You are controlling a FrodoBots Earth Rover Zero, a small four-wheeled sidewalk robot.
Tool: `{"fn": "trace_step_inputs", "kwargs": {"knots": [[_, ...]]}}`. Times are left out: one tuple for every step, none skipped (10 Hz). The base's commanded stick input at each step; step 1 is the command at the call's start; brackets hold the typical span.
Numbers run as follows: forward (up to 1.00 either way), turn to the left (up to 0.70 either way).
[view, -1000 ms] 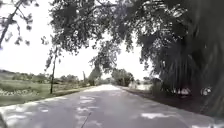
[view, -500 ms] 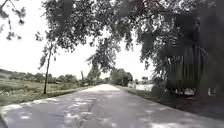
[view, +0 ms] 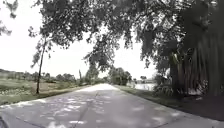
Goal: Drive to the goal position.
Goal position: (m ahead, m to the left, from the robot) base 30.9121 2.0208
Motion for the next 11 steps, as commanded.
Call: {"fn": "trace_step_inputs", "kwargs": {"knots": [[0.85, 0.0], [0.85, 0.0], [0.85, 0.23], [0.85, 0.23], [0.85, 0.07], [0.85, 0.01], [0.85, 0.01], [0.85, 0.15], [0.85, 0.29], [0.85, 0.34], [0.85, 0.23]]}}
